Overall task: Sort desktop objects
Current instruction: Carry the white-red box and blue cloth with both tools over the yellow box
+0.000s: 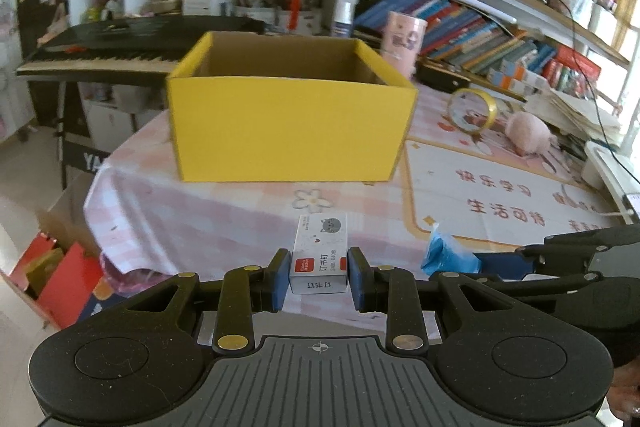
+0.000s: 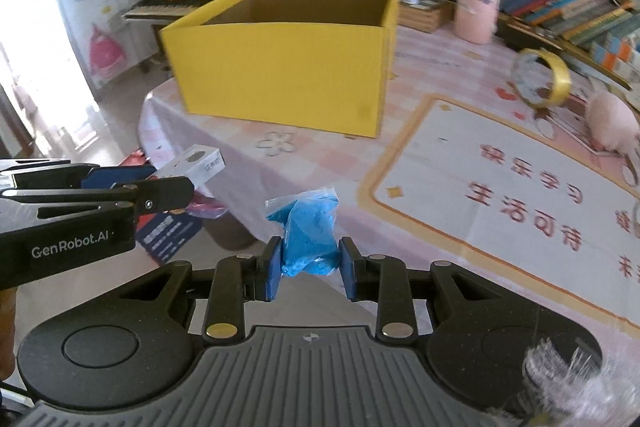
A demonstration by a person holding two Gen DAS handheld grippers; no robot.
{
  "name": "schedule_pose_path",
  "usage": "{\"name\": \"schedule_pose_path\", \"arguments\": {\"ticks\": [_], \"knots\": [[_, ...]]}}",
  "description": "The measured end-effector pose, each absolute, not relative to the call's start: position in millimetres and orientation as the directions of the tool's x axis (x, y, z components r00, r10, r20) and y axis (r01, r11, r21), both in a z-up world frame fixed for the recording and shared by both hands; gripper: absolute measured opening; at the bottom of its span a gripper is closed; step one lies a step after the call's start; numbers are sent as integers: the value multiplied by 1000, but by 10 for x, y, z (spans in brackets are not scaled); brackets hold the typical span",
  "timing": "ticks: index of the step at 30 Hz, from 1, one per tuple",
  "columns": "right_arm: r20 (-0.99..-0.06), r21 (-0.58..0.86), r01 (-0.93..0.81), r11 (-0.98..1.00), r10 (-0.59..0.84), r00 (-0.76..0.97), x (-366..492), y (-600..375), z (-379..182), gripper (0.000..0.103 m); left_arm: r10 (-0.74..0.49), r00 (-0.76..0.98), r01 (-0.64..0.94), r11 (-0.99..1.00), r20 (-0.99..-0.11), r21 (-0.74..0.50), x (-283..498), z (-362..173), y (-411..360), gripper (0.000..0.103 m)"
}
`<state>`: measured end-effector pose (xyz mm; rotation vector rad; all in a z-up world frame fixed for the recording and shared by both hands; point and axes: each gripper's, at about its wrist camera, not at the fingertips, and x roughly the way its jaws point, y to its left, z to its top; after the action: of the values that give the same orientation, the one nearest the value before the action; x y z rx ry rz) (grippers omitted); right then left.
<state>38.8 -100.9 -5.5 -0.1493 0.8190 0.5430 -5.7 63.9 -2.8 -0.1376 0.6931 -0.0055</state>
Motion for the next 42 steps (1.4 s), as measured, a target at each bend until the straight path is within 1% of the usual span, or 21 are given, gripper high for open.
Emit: {"name": "schedule_pose_path", "arguments": {"ticks": [10, 28, 35, 42], "knots": [[-713, 46, -594, 803, 444, 543, 316, -716, 29, 28, -10, 796, -93, 986, -606, -139, -144, 35, 846, 29], [-652, -2, -605, 796, 458, 604, 463, -583, 282, 27, 13, 846, -98, 986, -533, -132, 11, 252, 952, 29], [-586, -39, -609, 792, 476, 656, 657, -562, 447, 27, 27, 871, -104, 986, -491, -130, 256, 380, 958, 29], [-521, -50, -621, 782, 510, 684, 1069, -538, 634, 27, 47, 886, -115, 986, -462, -119, 637, 500, 931, 29]]}}
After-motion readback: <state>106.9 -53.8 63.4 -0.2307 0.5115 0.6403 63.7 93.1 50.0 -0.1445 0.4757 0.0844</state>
